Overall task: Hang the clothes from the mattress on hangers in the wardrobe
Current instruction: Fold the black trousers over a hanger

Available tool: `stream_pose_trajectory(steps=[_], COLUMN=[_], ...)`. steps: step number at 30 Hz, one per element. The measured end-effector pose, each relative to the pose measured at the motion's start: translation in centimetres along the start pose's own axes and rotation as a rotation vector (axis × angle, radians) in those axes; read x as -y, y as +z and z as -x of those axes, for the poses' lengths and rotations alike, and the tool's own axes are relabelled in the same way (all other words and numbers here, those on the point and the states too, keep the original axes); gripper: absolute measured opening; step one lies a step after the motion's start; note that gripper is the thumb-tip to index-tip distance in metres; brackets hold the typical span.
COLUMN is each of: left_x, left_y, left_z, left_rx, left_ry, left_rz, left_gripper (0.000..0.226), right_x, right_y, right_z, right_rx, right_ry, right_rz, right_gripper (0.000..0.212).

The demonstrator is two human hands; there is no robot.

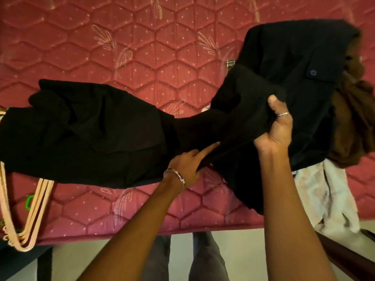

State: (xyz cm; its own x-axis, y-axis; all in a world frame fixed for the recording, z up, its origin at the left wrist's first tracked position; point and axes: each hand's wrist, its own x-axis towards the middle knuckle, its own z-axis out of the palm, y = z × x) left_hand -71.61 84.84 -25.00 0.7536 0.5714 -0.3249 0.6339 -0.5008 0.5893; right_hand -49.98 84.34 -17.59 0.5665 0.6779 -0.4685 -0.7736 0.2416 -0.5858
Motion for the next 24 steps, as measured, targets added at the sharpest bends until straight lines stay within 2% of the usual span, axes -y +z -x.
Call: stream_pose_trajectory(steps=[3,7,9,11,12,13,14,17,20,21,23,24], left_x=[-0.9,-1.2,-1.6,-2.4,-3.0,-3.3,-3.5,-4.0,-6.0,-6.9,-9.1,-9.9], left_y=[0.1,1.2,2.1,3.2,3.9,4.4,5.3,7.9,8.7,8.7,8.3,8.0], left_z=[0.4,0.4,0.3,0.5,0.6,0.9,1.1,1.6,1.0,0.6,-0.4,-1.0], left_rx=[-0.005,-0.065,0.114,0.332,0.361,0.33,0.214,-0.062,-0.054,-0.048,-0.042,-0.028], left_ry=[0.052,0.154,0.149,0.06,0.026,0.004,0.019,0.086,0.158,0.174,0.132,0.057], left_rz=[-0.066,-0.26,-0.406,-0.472,-0.488,-0.5,-0.499,-0.445,-0.213,-0.132,0.0,0.049], left_gripper=[0.097,0.08,0.076,0.07,0.065,0.061,0.059,0.039,0.047,0.046,0.047,0.047], right_x=[3.0,7.0,8.3,8.6,8.7,8.5,8.2,7.9,9.3,9.7,10.3,10.1], right_y=[-2.1,-6.5,-9.4,-12.7,-14.3,-15.5,-16.5,-18.1,-18.8,-18.8,-18.1,-17.5], right_z=[1.5,5.6,7.4,7.9,8.1,7.9,7.6,6.7,6.3,6.1,5.7,5.4], right_rx=[0.051,0.088,-0.052,-0.315,-0.448,-0.538,-0.6,-0.643,-0.589,-0.59,-0.621,-0.608], right_ry=[-0.214,-0.417,-0.417,-0.364,-0.319,-0.274,-0.236,-0.123,-0.068,-0.086,-0.128,-0.126], right_rz=[0.043,0.139,0.134,0.147,0.163,0.181,0.212,0.3,0.295,0.319,0.522,0.628], right_gripper=[0.066,0.087,0.086,0.08,0.075,0.07,0.064,0.056,0.079,0.076,0.087,0.096])
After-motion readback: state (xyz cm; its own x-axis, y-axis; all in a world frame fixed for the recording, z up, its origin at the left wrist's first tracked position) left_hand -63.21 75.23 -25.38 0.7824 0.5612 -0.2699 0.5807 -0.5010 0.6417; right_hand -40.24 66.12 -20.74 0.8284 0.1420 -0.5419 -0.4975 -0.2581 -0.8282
